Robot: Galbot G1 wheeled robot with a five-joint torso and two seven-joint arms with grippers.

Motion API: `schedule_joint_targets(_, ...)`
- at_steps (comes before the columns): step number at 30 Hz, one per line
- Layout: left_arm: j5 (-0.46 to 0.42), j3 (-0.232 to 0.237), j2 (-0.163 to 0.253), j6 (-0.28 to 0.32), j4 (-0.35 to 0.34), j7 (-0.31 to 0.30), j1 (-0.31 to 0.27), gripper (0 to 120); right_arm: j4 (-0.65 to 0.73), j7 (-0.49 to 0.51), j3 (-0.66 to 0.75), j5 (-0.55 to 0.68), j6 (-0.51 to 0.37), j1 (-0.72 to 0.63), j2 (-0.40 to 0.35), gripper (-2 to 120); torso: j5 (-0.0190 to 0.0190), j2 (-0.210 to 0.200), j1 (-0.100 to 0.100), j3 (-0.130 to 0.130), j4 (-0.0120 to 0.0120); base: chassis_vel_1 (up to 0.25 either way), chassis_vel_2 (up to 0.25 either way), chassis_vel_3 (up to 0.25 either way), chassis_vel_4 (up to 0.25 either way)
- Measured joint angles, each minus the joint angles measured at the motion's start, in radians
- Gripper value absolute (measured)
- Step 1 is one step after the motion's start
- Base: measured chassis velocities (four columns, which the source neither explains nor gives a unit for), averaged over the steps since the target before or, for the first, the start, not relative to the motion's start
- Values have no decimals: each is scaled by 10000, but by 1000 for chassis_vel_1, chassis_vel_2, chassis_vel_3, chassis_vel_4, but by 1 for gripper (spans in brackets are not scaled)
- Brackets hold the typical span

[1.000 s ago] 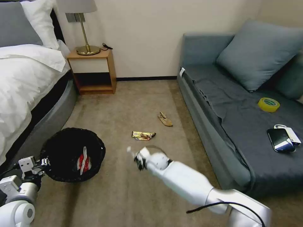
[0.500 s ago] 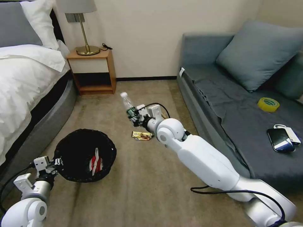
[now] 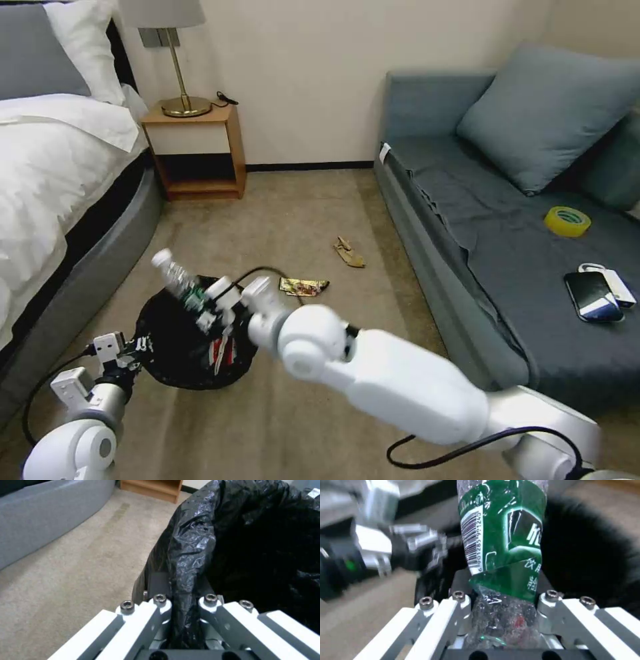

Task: Pick up the trash bin, then pick up the garbage on the floor and place it into the trash bin.

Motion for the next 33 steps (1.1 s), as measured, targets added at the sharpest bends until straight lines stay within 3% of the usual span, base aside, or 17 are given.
schedule_joint_targets(10,-132,-29,-137,1,-188,30,88,4,-602,127,-435,-832,-28,-550,103,26,1,0,0,0,-2,0,0,0,0)
schedule_joint_targets(26,-326,33,-136,91,-68,6,-213,4,-607,527,-201,-949,-150,-617,-34,87,1,0,0,0,-1,0,0,0,0)
schedule_joint_targets(30,-319,44,-128,101,-39,-52,-262,4,-322,979,-18,-1374,46,-598,-226,99,2,0,0,0,0,0,0,0,0)
schedule_joint_targets(33,-319,19,-73,123,-24,-76,-285,4,71,1333,219,-2075,305,-616,-610,99,2,0,0,0,0,0,0,0,0)
